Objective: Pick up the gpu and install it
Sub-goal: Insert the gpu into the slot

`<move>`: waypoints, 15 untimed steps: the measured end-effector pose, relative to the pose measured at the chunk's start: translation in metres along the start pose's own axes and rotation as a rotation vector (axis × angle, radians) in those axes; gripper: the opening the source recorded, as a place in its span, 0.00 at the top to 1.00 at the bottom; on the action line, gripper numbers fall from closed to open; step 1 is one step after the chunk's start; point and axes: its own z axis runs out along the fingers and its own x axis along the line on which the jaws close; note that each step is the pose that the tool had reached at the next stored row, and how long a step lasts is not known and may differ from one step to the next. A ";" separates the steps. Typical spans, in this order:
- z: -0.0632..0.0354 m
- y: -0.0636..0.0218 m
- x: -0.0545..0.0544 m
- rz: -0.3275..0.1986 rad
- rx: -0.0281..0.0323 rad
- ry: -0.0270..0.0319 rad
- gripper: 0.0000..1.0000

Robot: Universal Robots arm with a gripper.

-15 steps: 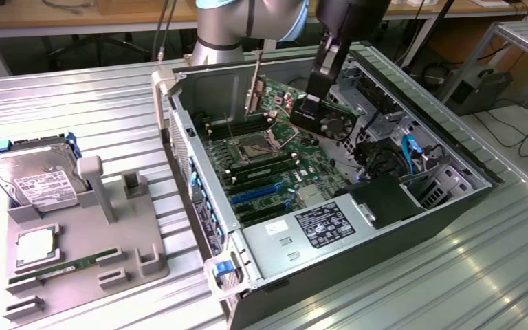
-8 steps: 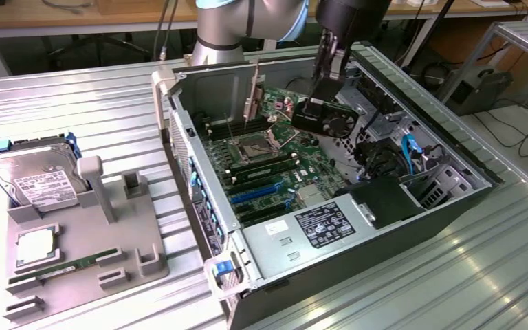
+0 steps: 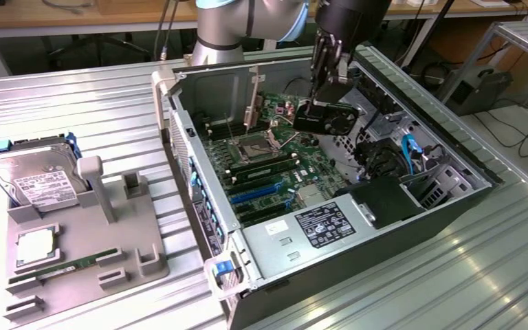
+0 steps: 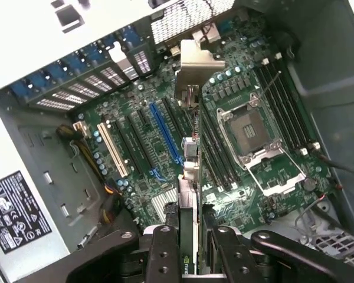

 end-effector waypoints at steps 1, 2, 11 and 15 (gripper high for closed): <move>0.0006 0.0000 0.000 -0.020 -0.0002 -0.0005 0.74; 0.0010 0.0000 0.000 -0.036 -0.0007 -0.0015 0.74; 0.0054 -0.0001 0.000 -0.217 -0.0101 -0.0224 0.74; 0.0082 -0.0001 0.000 -0.286 -0.0121 -0.0256 0.74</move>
